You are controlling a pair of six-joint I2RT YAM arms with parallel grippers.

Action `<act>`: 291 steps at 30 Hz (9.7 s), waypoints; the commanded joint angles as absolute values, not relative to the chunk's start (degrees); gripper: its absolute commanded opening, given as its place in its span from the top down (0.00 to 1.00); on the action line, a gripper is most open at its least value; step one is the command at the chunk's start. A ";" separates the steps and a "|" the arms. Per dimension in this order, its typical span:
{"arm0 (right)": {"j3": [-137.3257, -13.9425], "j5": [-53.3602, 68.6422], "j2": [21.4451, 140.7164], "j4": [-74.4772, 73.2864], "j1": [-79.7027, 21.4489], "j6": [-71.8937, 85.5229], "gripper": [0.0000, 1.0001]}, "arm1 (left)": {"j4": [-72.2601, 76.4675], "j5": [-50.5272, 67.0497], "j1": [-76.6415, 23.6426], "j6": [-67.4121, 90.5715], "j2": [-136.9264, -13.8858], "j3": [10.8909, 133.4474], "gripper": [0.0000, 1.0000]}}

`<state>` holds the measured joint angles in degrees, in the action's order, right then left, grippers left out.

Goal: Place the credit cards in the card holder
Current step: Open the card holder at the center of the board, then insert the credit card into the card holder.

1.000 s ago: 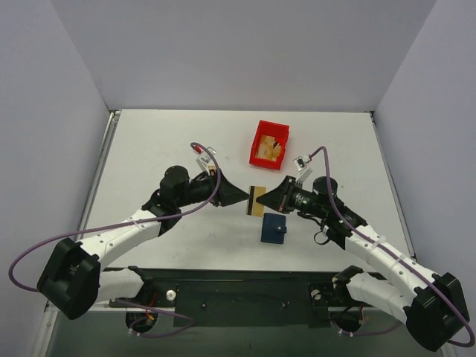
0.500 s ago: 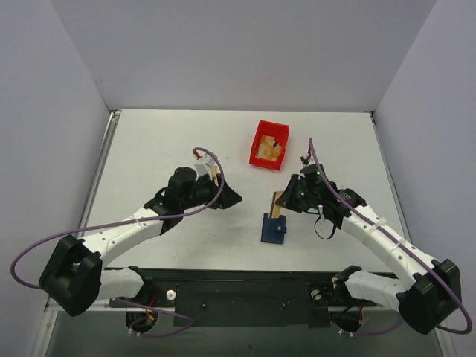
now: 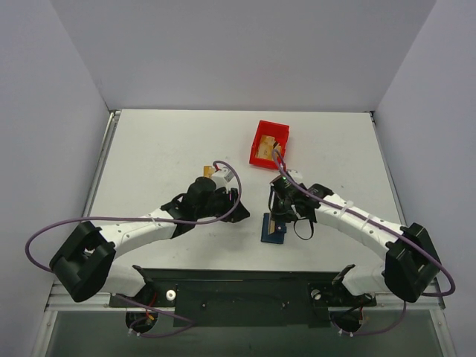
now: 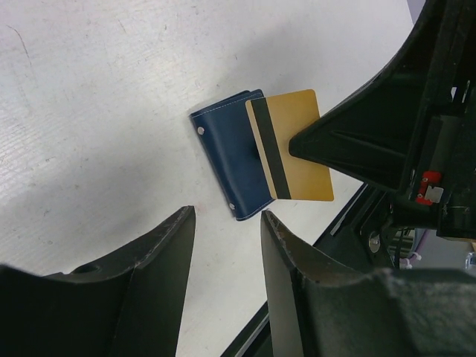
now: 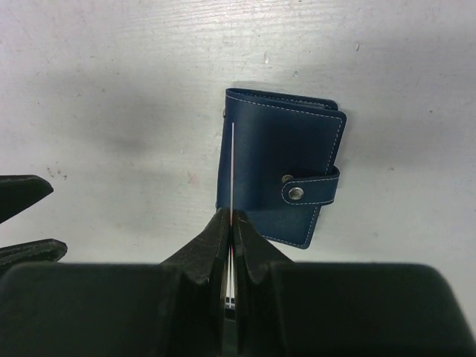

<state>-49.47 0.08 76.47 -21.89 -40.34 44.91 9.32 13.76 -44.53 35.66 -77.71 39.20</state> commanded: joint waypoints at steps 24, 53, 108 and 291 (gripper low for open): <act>-55.55 -9.31 83.67 -32.25 -41.48 44.38 1.00 | 9.58 12.22 -45.97 33.66 -79.19 41.04 0.50; -49.32 -6.96 78.67 -31.91 -37.62 42.02 1.00 | 8.97 12.04 -47.72 33.49 -83.94 43.86 0.51; -33.05 14.76 64.25 -4.14 -32.43 42.54 1.00 | 13.80 12.30 -51.94 32.96 -100.11 44.39 1.00; -32.87 12.48 81.74 -0.53 -31.20 43.33 1.00 | 6.77 0.53 -51.50 29.53 -99.76 47.55 1.00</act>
<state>-35.44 16.58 82.81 5.85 -32.05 44.53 8.14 4.08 -52.47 29.82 -99.68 49.21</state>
